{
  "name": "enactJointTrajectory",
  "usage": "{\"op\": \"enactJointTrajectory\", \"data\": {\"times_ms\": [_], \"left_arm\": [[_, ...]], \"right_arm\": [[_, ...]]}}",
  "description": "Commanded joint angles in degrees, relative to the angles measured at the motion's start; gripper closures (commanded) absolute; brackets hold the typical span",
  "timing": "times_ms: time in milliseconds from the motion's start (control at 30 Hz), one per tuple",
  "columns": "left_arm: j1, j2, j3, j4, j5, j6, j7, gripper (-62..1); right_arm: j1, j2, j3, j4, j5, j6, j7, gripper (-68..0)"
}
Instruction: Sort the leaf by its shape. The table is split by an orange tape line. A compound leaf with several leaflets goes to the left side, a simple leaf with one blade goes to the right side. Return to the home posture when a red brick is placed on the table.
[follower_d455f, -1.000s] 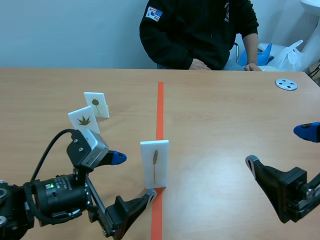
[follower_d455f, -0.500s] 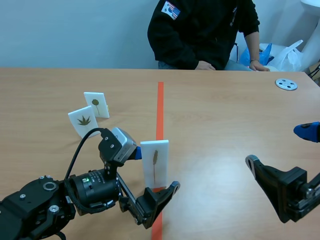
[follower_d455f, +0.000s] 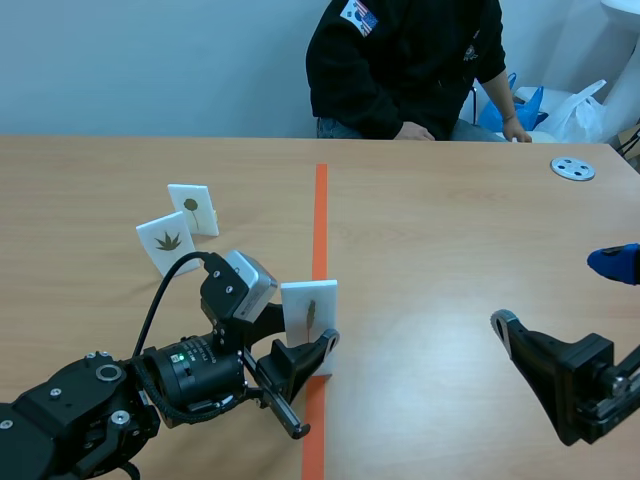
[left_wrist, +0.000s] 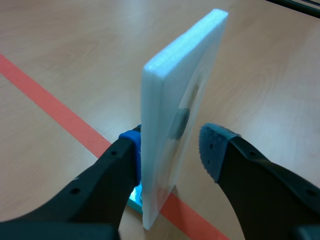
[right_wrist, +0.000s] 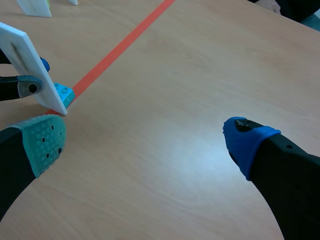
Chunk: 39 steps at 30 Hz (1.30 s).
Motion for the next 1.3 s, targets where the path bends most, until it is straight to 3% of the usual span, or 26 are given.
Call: {"op": "enactJointTrajectory", "data": {"times_ms": [0,333,500,667,1067,1267], "left_arm": [[-0.3,0.6,0.0,1.4,-0.5,-0.3,-1.0,-17.4],[-0.2,0.6,0.0,1.5,-0.5,-0.5,-1.0,-3.8],[0.7,0.4,-0.1,3.8,-1.0,-1.3,-0.6,-3.8],[4.0,-0.7,-2.2,12.9,-4.5,-2.1,4.9,-3.8],[14.6,-1.0,-17.5,33.6,-10.1,-1.6,19.1,-3.8],[16.5,-1.0,-25.9,34.8,-11.3,4.5,21.6,-3.8]], "right_arm": [[0.7,0.1,0.2,1.1,0.2,0.0,0.9,-65.9],[0.7,0.1,0.2,1.1,0.2,0.0,0.8,-65.9],[0.7,0.1,0.2,1.1,0.2,0.0,0.8,-65.9],[0.7,0.1,0.2,1.1,0.2,0.0,0.8,-65.9],[0.7,0.1,0.2,1.1,0.2,0.0,0.8,-65.9],[0.7,0.1,0.2,1.1,0.2,0.0,0.8,-65.9]]}}
